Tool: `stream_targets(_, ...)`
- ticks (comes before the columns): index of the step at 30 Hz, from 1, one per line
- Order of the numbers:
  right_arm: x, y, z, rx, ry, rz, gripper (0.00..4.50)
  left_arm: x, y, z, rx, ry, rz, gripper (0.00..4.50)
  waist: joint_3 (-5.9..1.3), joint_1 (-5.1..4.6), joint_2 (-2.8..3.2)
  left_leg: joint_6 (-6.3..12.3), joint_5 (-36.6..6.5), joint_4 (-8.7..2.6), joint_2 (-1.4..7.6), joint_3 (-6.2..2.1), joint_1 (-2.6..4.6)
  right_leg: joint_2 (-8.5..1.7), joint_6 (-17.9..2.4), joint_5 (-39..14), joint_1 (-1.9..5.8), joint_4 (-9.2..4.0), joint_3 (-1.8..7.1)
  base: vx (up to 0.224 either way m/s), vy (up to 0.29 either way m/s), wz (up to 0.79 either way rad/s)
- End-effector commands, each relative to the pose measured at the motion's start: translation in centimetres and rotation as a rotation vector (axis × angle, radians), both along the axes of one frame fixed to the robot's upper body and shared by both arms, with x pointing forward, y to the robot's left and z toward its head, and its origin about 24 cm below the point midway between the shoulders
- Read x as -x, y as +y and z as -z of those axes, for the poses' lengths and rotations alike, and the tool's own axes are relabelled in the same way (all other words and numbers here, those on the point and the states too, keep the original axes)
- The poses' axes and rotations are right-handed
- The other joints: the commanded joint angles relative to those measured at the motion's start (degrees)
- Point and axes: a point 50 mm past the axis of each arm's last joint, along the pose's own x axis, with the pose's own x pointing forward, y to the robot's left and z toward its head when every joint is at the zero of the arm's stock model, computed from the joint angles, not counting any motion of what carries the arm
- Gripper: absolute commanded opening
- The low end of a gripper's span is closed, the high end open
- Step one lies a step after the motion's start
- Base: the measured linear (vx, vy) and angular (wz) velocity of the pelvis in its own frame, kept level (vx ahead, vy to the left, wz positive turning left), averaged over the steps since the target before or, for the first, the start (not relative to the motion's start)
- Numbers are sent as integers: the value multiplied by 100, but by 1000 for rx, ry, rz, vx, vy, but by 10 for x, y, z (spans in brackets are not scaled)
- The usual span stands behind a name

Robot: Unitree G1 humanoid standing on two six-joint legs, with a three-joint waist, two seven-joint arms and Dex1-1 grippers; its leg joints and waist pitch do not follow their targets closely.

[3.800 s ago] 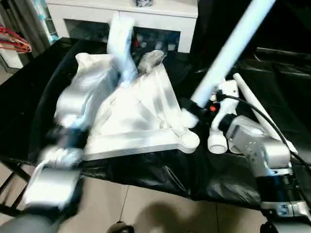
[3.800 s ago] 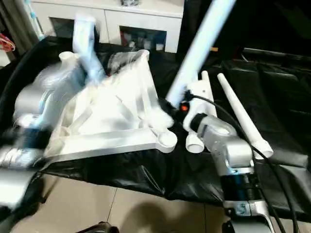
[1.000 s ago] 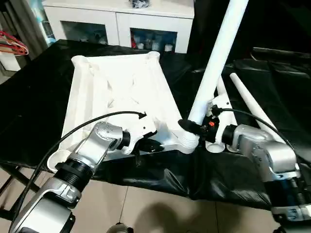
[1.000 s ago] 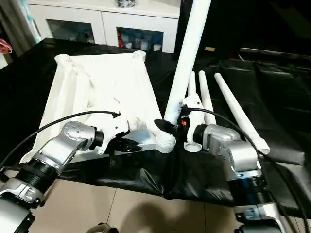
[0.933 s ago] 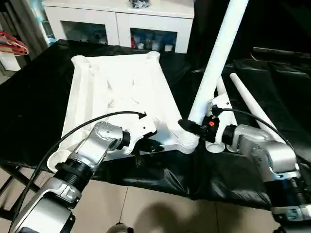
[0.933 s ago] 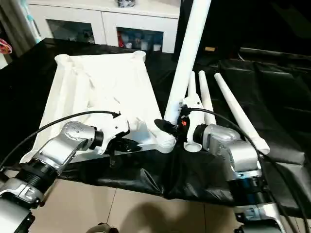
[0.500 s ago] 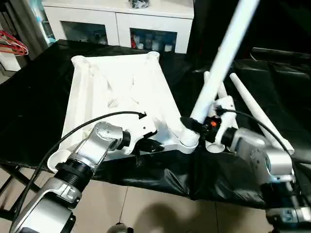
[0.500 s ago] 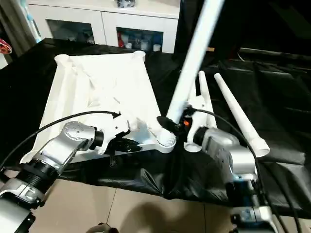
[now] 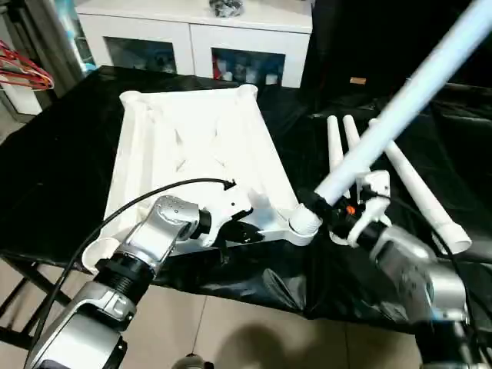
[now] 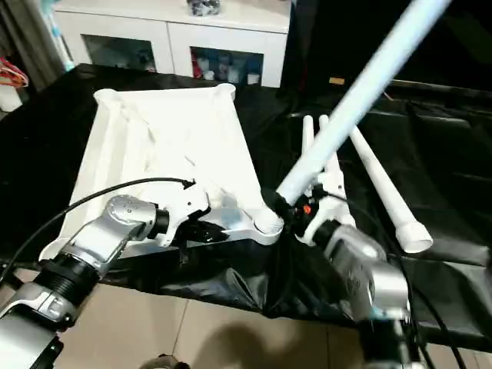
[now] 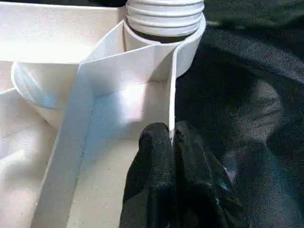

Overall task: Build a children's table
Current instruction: Insert table leg to table base

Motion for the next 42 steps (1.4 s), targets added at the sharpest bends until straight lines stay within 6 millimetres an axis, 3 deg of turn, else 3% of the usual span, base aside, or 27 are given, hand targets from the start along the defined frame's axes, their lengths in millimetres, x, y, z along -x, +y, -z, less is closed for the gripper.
stream_targets(1,8,2,21,123,92,-27,188,-9,1,-11,21,-52,-39,0,-323,-23,8,-149,-1540,-515,445,-279,159,-631,-851,-1967,189,-591,371,0,0,0)
stream_targets(9,11,10,21,236,106,-143,188,-10,0,-10,20,-51,-34,0,-291,-33,-38,-131,-1803,-550,455,-302,231,-671,-698,-2603,185,-687,377,0,0,0)
stream_targets(10,11,10,21,238,109,-147,188,-10,0,-10,21,-50,-35,0,-295,-40,-63,-118,-1764,-559,456,-300,226,-665,-695,-2564,195,-685,373,0,0,0)
stream_targets(12,11,10,22,244,123,-177,188,-9,0,-9,22,-47,-34,0,-305,-37,-64,-84,-1613,-570,469,-296,217,-659,-750,-2278,203,-658,380,0,0,0)
stream_targets(19,5,11,22,213,125,-287,188,-6,0,-9,26,-40,17,0,-311,-36,-65,-2,-1505,-544,454,-281,200,-680,-838,-2215,230,-656,382,0,0,0)
stream_targets(23,3,10,22,190,116,-397,188,-4,-1,-13,14,-38,99,0,-327,-44,-46,39,-1397,-548,465,-277,191,-662,-972,-1831,246,-611,378,0,0,0)
stream_targets(25,4,9,22,176,124,-458,188,-2,-2,-14,-3,-35,151,0,-338,-45,-67,73,-1333,-542,463,-273,180,-666,-1026,-1695,268,-597,377,0,0,0)
stream_targets(30,8,3,29,227,143,-572,188,-2,0,-19,-31,-27,210,0,-341,17,-47,160,-1156,-533,476,-254,180,-657,-1176,-1359,276,-556,367,0,0,0)
stream_targets(42,16,-1,37,219,178,-687,188,-12,10,-28,-60,-21,232,0,-335,111,-32,43,-1427,-563,502,-271,217,-678,-1193,-1624,264,-579,364,0,0,0)
